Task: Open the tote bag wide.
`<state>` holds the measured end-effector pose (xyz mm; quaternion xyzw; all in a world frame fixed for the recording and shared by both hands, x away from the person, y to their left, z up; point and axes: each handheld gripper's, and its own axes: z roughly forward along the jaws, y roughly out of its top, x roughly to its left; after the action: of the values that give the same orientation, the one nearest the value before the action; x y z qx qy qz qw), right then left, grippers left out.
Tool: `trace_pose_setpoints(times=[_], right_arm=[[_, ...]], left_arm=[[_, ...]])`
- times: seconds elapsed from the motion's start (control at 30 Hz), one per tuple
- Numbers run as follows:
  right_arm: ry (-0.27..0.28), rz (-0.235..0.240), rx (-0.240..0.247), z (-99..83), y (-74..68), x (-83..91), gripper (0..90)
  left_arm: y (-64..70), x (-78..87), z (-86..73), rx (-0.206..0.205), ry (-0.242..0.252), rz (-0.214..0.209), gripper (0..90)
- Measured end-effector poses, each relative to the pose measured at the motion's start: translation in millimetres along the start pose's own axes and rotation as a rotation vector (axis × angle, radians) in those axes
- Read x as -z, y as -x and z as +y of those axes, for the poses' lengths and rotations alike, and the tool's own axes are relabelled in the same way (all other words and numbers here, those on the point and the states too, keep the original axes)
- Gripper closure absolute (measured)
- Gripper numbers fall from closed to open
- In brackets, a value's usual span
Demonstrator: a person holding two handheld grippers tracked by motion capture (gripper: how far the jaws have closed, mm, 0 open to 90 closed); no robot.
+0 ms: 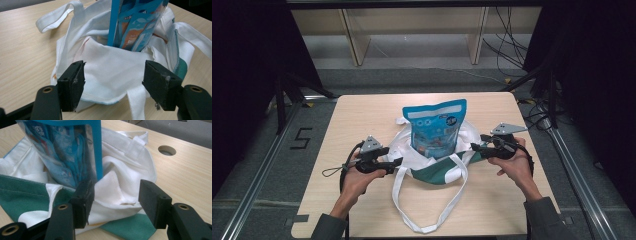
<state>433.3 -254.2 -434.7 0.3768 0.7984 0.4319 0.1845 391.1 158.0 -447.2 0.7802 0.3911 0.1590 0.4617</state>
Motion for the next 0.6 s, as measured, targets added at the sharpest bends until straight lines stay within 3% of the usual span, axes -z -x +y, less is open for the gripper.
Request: trace_pose_setpoints(times=[0.23, 0.3, 0.33, 0.37, 0.6], right_arm=[[-0.011, 0.009, 0.016, -2.2, -3.1, 5.8, 44.4], [-0.013, 0.012, 0.005, -3.1, -6.7, 7.4, 44.0], [0.003, 0.004, 0.022, -3.6, -6.1, 7.0, 43.5], [-0.019, 0.013, 0.024, -3.4, -6.7, 8.7, 43.2], [-0.005, 0.016, 0.017, -7.0, -11.4, 10.7, 42.5]], left_arm=[[-0.9, 8.2, -10.2, -0.005, -0.016, 0.008, 32.2], [-1.9, 9.4, -13.5, 0.007, -0.009, 0.007, 32.1], [-1.7, 10.1, -14.5, 0.014, -0.009, 0.014, 32.0], [-2.4, 10.9, -15.6, 0.008, -0.014, 0.011, 31.5], [2.4, 12.9, -19.6, 0.022, 0.009, 0.005, 27.6]])
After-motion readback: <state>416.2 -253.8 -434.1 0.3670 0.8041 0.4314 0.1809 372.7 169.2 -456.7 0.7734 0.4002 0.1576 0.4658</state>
